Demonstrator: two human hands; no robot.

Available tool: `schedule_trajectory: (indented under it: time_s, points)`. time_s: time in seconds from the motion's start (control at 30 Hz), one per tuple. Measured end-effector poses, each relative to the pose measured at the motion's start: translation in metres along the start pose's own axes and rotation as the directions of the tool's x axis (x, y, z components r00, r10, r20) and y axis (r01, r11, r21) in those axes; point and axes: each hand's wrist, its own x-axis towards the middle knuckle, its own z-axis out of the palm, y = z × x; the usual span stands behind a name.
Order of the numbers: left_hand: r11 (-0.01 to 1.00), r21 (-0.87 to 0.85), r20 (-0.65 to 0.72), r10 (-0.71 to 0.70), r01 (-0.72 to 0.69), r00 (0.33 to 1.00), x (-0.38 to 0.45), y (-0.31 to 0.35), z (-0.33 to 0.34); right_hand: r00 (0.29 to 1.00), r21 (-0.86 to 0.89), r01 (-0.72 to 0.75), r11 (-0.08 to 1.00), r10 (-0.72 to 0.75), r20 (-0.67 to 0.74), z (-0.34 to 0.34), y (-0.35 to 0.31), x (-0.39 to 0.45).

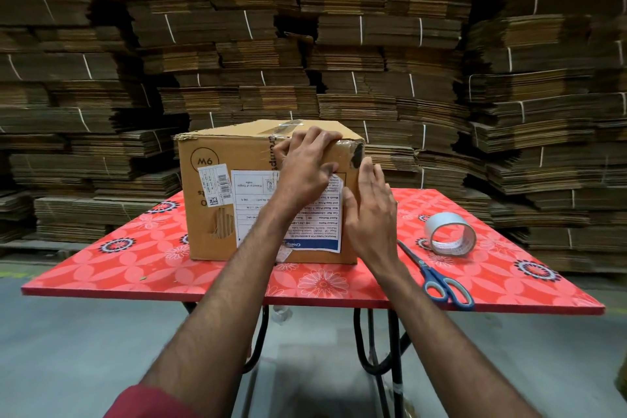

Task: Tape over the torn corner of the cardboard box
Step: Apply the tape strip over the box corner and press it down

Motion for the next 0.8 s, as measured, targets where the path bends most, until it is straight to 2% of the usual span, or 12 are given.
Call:
schedule_trajectory:
  time_s: [0.23,0.37,0.43,0.53,0.6,0.67,0.8]
  points:
    - [1.000,-0.004,-0.002,-0.004,0.004,1.000,0.000,0.001,0.001,0.998,-0.207,-0.006,0.978,-0.007,-0.061,0.007,-0.002,-0.018]
    - [1.000,-0.011,0.010,-0.009,0.009,1.000,0.001,0.001,0.002,0.989,-0.278,0.034,0.960,-0.073,-0.131,0.001,0.000,-0.021]
    - [1.000,-0.011,0.010,-0.008,0.008,1.000,0.001,0.000,0.001,0.969,-0.246,0.039,0.969,-0.096,-0.226,-0.007,0.000,-0.014]
    - [1.000,-0.020,0.012,-0.001,0.001,1.000,-0.001,-0.001,0.000,0.942,-0.037,0.061,0.997,-0.070,-0.328,-0.021,-0.003,0.011]
    - [0.999,-0.035,0.013,0.009,-0.008,1.000,-0.001,-0.001,0.000,0.955,0.143,0.078,0.987,-0.033,-0.295,-0.028,-0.006,0.037]
    - [0.997,-0.072,0.010,0.017,-0.016,1.000,-0.002,-0.002,0.000,0.978,0.251,0.054,0.967,0.000,-0.211,-0.032,-0.011,0.062]
    - [0.978,-0.204,-0.002,-0.032,0.031,0.999,-0.005,-0.001,-0.002,0.999,0.221,-0.046,0.974,0.043,0.017,-0.030,-0.020,0.091]
